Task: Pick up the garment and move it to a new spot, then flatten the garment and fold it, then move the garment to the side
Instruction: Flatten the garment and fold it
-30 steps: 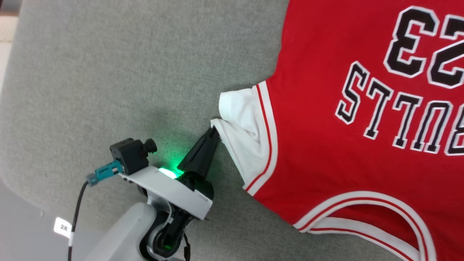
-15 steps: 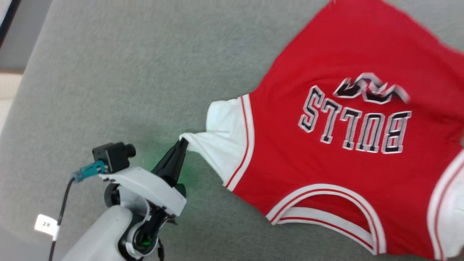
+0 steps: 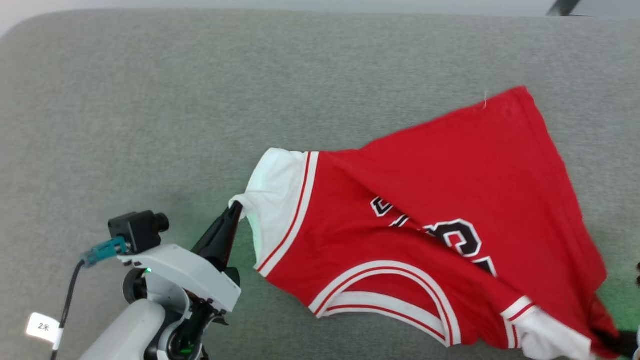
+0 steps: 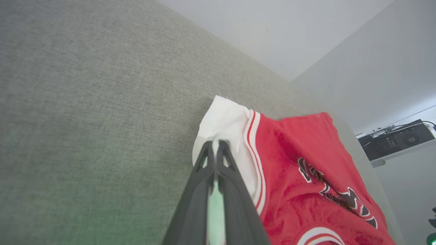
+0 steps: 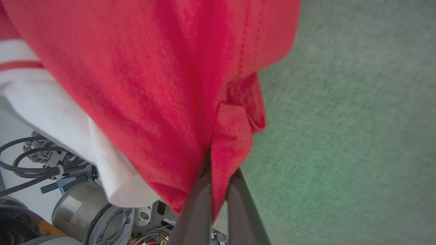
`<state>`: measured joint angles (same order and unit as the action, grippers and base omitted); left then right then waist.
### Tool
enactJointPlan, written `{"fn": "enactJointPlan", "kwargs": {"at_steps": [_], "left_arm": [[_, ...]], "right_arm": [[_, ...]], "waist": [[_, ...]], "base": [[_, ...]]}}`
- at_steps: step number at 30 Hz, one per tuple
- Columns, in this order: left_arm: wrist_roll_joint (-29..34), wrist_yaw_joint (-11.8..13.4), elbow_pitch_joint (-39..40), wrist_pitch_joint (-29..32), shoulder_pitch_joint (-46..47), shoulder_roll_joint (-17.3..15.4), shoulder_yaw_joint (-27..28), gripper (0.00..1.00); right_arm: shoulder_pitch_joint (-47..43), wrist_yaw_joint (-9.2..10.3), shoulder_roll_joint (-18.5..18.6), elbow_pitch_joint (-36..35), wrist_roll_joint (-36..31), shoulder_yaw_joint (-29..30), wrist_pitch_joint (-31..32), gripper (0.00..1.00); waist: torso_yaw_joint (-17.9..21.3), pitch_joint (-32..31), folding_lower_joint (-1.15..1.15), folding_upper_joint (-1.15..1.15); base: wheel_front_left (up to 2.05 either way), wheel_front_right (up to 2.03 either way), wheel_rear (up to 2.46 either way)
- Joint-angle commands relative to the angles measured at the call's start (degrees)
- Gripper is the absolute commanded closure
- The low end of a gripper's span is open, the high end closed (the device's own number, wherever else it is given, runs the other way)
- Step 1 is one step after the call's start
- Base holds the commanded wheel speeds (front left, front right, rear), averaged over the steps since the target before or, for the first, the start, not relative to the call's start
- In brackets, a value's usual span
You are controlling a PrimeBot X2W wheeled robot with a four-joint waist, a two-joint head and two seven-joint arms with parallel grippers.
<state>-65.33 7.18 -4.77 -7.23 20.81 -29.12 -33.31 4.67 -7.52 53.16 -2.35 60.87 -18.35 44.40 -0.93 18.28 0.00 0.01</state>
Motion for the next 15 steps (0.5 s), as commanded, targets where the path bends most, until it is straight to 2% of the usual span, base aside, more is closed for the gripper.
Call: {"fn": "enactJointPlan", "kwargs": {"at_steps": [1, 9, 10, 11, 12, 13, 15], "left_arm": [[0.28, 0.34, 0.19, 0.06, -0.25, -0.10, 0.03, 1.00], [0.71, 0.66, 0.65, 0.59, 0.60, 0.15, -0.61, 1.00], [0.78, 0.64, 0.61, 0.63, 0.66, 0.20, -0.70, 1.00], [0.81, 0.60, 0.54, 0.70, 0.71, 0.27, -0.77, 1.00], [0.80, 0.55, 0.46, 0.73, 0.74, 0.32, -0.83, 1.00], [0.79, 0.46, 0.39, 0.71, 0.76, 0.36, -0.86, 1.00], [0.75, 0.21, 0.25, 0.69, 0.90, 0.55, -0.96, 1.00]], "right_arm": [[-1.27, 0.06, -0.87, -0.64, -0.23, 0.45, 0.15, 1.00], [-6.28, 0.06, -5.62, -5.64, -3.70, 0.91, 2.64, 1.00], [-5.85, 0.06, -5.95, -5.80, -3.94, 1.76, 2.40, 0.89], [-5.30, 0.06, -5.94, -6.19, -4.38, 2.72, 2.25, 0.68], [-4.54, 0.06, -5.93, -6.57, -4.62, 4.02, 1.97, 0.25], [-3.87, 0.06, -6.17, -6.83, -4.24, 5.85, 1.85, 0.00], [-2.60, 0.06, -5.97, -7.81, -2.78, 9.54, 2.67, 0.00]], "waist": [[1.63, -0.45, 0.00, -0.01], [1.85, 0.27, 0.00, -0.01], [1.80, 0.28, 0.00, -0.01], [1.73, 0.28, 0.00, -0.01], [1.69, 0.26, 0.00, -0.01], [1.61, 0.22, 0.00, -0.01], [1.32, 0.16, 0.00, -0.01]], "base": [[0.00, 0.00, 0.00], [0.00, 0.00, 0.00], [0.00, 0.00, 0.00], [0.00, 0.00, 0.00], [0.00, 0.00, 0.00], [0.00, 0.00, 0.00], [0.00, 0.00, 0.00]]}}
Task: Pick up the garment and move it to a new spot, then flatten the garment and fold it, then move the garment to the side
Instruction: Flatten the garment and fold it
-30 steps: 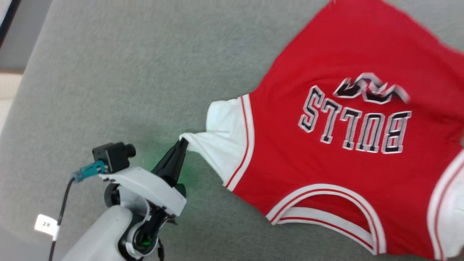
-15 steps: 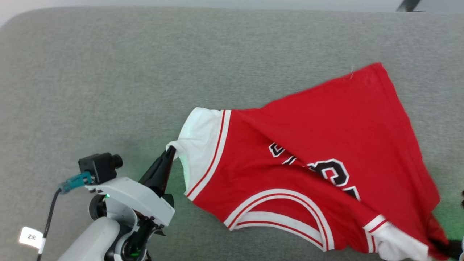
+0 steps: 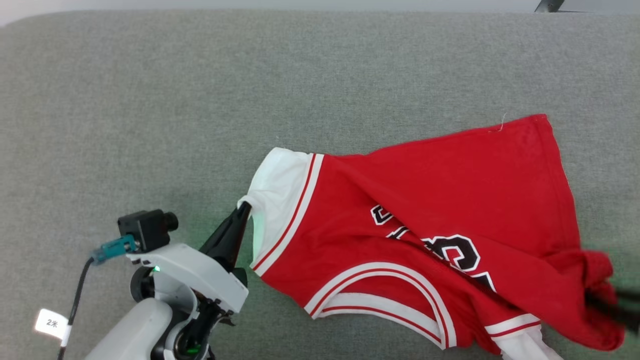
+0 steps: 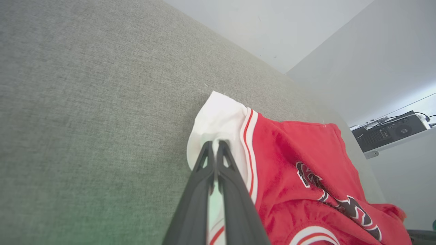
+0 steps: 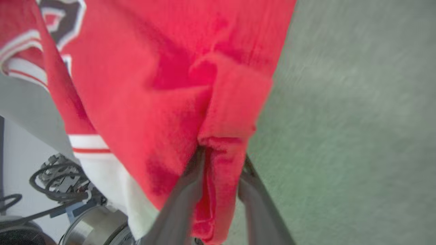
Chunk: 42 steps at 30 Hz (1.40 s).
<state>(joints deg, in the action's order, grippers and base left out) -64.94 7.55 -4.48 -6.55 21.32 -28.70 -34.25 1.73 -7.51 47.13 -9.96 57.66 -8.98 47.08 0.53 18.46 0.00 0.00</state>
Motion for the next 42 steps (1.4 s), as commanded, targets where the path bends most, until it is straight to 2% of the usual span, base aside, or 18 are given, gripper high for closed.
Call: {"fn": "enactJointPlan", "kwargs": {"at_steps": [1, 6, 9, 14, 20, 26, 32, 33, 35, 36, 40, 42], "left_arm": [[0.38, -0.32, -0.04, -0.05, 0.50, 0.29, -0.09, 1.00], [0.28, -0.82, 0.06, -0.66, 0.70, 1.02, -0.19, 1.00], [0.29, -1.08, -0.33, -0.85, 1.26, 1.19, -0.16, 1.00], [0.57, -1.71, -1.04, -0.66, 2.93, 1.95, -0.54, 1.00], [1.11, -2.43, -1.81, -0.46, 5.18, 2.83, -0.92, 1.00], [1.43, -3.43, -3.27, -0.83, 6.76, 4.06, -1.46, 1.00], [1.42, -4.00, -4.61, -1.31, 6.94, 4.59, -1.60, 1.00], [1.37, -4.05, -4.72, -1.34, 6.89, 4.65, -1.62, 1.00], [1.20, -4.10, -4.99, -1.46, 6.72, 4.72, -1.67, 1.00], [1.12, -4.20, -5.09, -1.48, 6.65, 4.74, -1.66, 1.00], [0.46, -4.64, -5.35, -1.53, 6.78, 4.85, -1.34, 1.00], [-0.01, -4.77, -5.54, -1.29, 7.26, 4.52, -0.83, 1.00]], "right_arm": [[1.45, 0.04, 0.87, -0.89, 0.55, 2.08, 0.57, 0.00], [9.62, 0.04, 2.90, -3.80, -1.75, 8.96, 2.81, 0.00], [16.48, 0.04, 2.46, -3.63, -5.53, 8.56, 2.26, 0.00], [26.87, 0.04, 0.10, 2.33, -13.01, 0.87, 1.65, 0.00], [36.85, 0.04, -2.65, 13.45, -17.47, -6.56, 0.63, 0.00], [41.49, 0.05, -3.64, 23.20, -17.32, -10.96, 0.03, 0.00], [41.07, 0.01, -3.82, 27.14, -14.11, -16.38, 2.87, 0.01], [40.98, 0.00, -3.68, 27.37, -13.66, -16.94, 2.81, 0.38], [40.95, -0.01, -3.57, 27.78, -12.92, -17.99, 2.50, 0.92], [41.06, -0.01, -3.64, 27.98, -12.78, -18.11, 1.96, 1.00], [42.65, 0.04, -4.13, 29.57, -12.25, -16.56, -2.86, 1.00], [44.32, 0.04, -5.74, 31.16, -11.59, -14.23, -6.23, 1.00]], "waist": [[-0.38, 0.06, 0.00, 0.00], [-1.30, 1.16, 0.00, 0.00], [-1.90, 2.35, 0.00, 0.00], [-3.41, 4.41, 0.00, 0.00], [-5.36, 7.39, 0.00, 0.00], [-6.90, 8.94, 0.00, 0.00], [-7.23, 8.90, 0.00, 0.00], [-7.21, 8.76, 0.00, 0.00], [-7.05, 8.27, 0.00, 0.00], [-6.94, 8.02, 0.00, 0.00], [-6.53, 6.62, 0.00, 0.00], [-5.98, 5.84, 0.00, 0.00]], "base": [[0.00, 0.00, 0.00], [0.00, 0.00, 0.00], [0.00, 0.00, 0.00], [0.00, 0.00, 0.00], [0.00, 0.00, 0.00], [0.00, 0.00, 0.00], [0.00, 0.00, 0.00], [0.00, 0.00, 0.00], [0.00, 0.00, 0.00], [0.00, 0.00, 0.00], [0.00, 0.00, 0.00], [0.00, 0.00, 0.00]]}}
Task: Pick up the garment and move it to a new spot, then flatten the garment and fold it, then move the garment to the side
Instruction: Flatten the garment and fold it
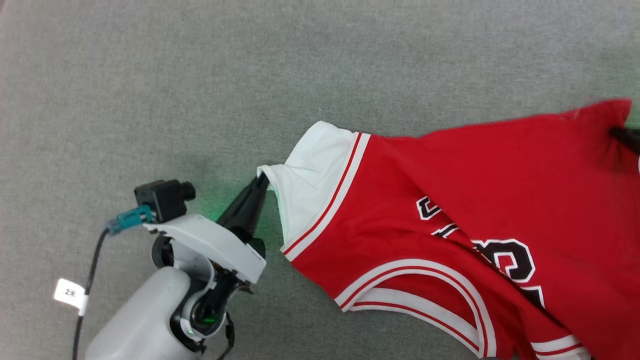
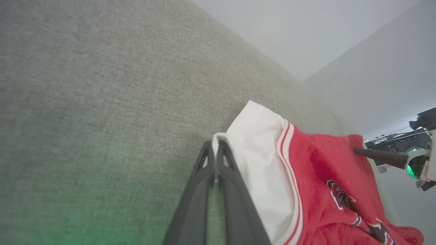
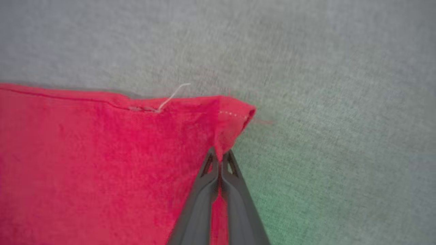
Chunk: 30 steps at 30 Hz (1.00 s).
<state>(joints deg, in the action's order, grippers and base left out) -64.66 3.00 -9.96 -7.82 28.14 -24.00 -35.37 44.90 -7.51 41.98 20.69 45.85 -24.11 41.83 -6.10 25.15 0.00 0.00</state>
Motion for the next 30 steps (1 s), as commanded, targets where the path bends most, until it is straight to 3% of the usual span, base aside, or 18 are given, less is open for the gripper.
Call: {"fn": "enactJointPlan", "kwargs": {"at_steps": [1, 10, 17, 18, 19, 24, 30], "left_arm": [[-0.63, -0.32, -0.11, 0.12, 0.97, -0.24, 0.63, 1.00], [-0.75, -0.92, -3.88, 3.06, 14.73, -0.40, 4.07, 1.00], [1.09, -0.10, -13.84, 4.52, 33.29, 1.19, 6.63, 1.00], [2.93, 0.61, -18.93, 4.35, 40.50, 1.39, 7.06, 1.00], [2.93, 0.61, -18.93, 4.35, 40.50, 1.39, 7.06, 1.00], [7.39, 0.97, -30.34, 1.44, 58.12, 1.80, 7.86, 1.00], [10.66, -1.26, -40.65, -5.67, 74.86, 3.09, 9.71, 1.00]], "right_arm": [[1.96, 0.04, -1.29, 1.71, 0.21, 2.14, -2.79, 1.00], [11.10, 0.04, -7.21, 12.42, -2.21, 9.57, -15.35, 1.00], [23.27, 0.04, -9.76, 18.65, -5.82, 13.71, -21.55, 1.00], [28.15, 0.05, -10.89, 20.75, -7.78, 14.70, -23.97, 1.00], [28.15, 0.05, -10.89, 20.75, -7.78, 14.70, -23.97, 1.00], [40.45, 0.08, -13.53, 26.04, -13.39, 17.42, -31.10, 1.00], [52.69, 0.10, -14.83, 31.05, -17.50, 19.51, -38.20, 1.00]], "waist": [[0.85, -1.16, 0.00, 0.00], [2.00, -1.18, 0.00, 0.00], [3.01, 1.89, 0.00, 0.00], [3.77, 3.29, 0.00, 0.00], [3.77, 3.29, 0.00, 0.00], [5.95, 6.65, 0.00, 0.00], [6.97, 8.29, 0.00, 0.00]], "base": [[0.00, 0.00, 0.00], [0.00, 0.00, 0.00], [0.00, 0.00, 0.00], [0.00, 0.00, 0.00], [0.00, 0.00, 0.00], [0.00, 0.00, 0.00], [0.00, 0.00, 0.00]]}}
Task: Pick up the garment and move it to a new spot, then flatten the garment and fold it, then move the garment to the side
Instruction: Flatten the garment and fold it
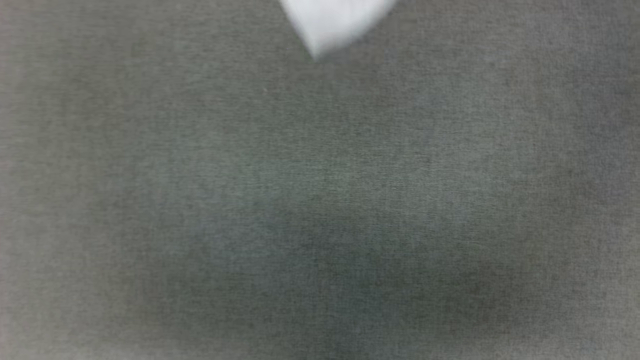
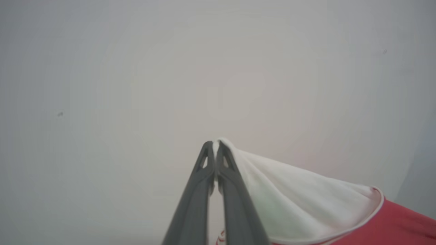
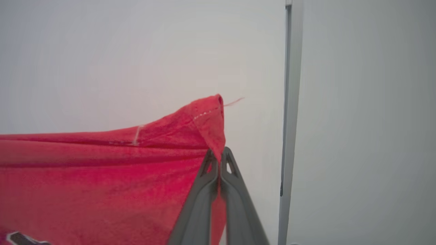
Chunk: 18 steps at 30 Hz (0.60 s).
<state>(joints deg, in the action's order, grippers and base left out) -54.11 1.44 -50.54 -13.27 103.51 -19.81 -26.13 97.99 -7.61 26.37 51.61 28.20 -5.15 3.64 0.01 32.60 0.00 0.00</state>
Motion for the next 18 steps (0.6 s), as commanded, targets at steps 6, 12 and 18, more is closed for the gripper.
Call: {"fn": "enactJointPlan", "kwargs": {"at_steps": [6, 12, 18], "left_arm": [[-0.04, -4.69, -6.02, -1.93, 4.07, 0.87, 2.97, 1.00], [-2.71, -8.55, -8.57, -1.96, -4.60, 3.35, 4.10, 1.00], [-9.70, -8.93, 1.23, -0.31, -21.57, 3.89, 2.40, 1.00]], "right_arm": [[2.38, 0.22, -0.61, 4.88, -0.04, -1.09, -2.70, 1.00], [-5.99, 0.21, 0.62, 3.31, 4.73, -8.17, -2.37, 1.00], [-19.44, 0.17, 4.48, -4.49, 13.71, -15.78, -1.74, 1.00]], "waist": [[0.86, 0.37, 0.00, 0.00], [0.09, -0.90, 0.00, 0.00], [-0.33, -3.23, 0.00, 0.00]], "base": [[0.00, 0.00, 0.00], [0.00, 0.00, 0.00], [0.00, 0.00, 0.00]]}}
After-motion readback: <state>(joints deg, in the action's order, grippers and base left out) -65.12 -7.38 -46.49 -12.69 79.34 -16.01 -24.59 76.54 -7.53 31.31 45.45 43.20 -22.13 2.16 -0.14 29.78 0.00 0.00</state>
